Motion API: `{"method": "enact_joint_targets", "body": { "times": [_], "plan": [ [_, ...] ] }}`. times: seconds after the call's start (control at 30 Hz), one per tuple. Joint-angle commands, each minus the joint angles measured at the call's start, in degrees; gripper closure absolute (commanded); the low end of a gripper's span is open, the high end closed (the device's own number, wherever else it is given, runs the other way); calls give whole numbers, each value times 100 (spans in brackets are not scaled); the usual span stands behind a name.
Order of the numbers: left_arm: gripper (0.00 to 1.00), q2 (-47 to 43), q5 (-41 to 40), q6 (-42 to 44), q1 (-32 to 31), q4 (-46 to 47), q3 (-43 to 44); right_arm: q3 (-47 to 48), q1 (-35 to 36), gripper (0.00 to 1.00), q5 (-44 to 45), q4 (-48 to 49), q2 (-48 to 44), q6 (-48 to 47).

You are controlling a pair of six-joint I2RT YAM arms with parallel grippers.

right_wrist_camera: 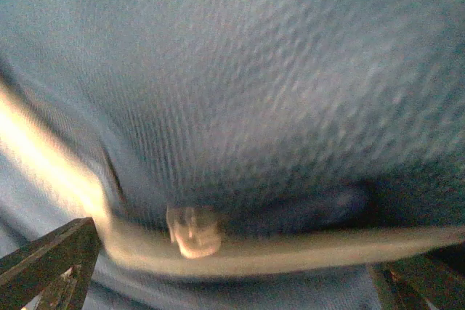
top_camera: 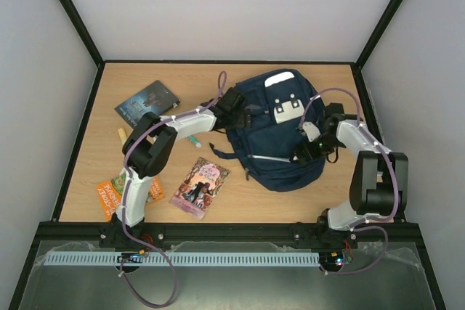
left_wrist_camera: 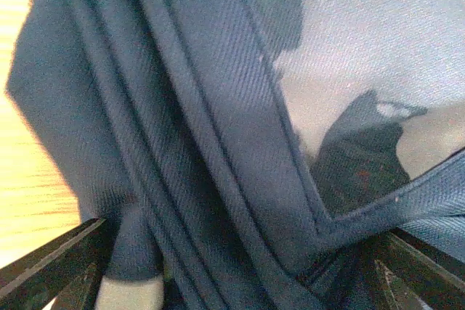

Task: Pack the student bag
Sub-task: Adjust the student bag at the center of the board.

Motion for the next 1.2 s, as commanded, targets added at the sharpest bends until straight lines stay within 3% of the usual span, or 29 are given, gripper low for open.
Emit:
{"method": "enact_joint_targets", "body": {
  "times": [0.0,0.13,0.3,0.43,0.57,0.73,0.87,1.07,1.17],
  "plan": [
    [4,-596,-702,382,171,-311,171,-34,613,1,-1056,-1713,-460,-801],
    [3,-1644,-979,640,171,-683,-282,322,613,1,-726,-2142,-1037,-1014],
    [3,-2975,-830,695,131,-776,-1590,365,612,1,-118,-2178,-1726,-968],
    [4,-3484,-441,602,132,-819,-2413,200,428,1,583,-1289,-1936,-159],
    [6,-3678,45,564,89,-705,-2977,309,68,1,410,-685,-1539,396],
    [15,-3579,504,610,6,-249,-3482,62,23,1,707,404,-1183,842],
    [16,-3135,654,673,-180,116,-3426,-189,18,1,633,722,-967,868],
    [16,-1972,421,833,-533,122,-2397,-557,21,1,403,876,-968,615],
    [15,-1394,437,896,-728,56,-1834,-626,27,1,-97,498,-925,165]
  ]
}}
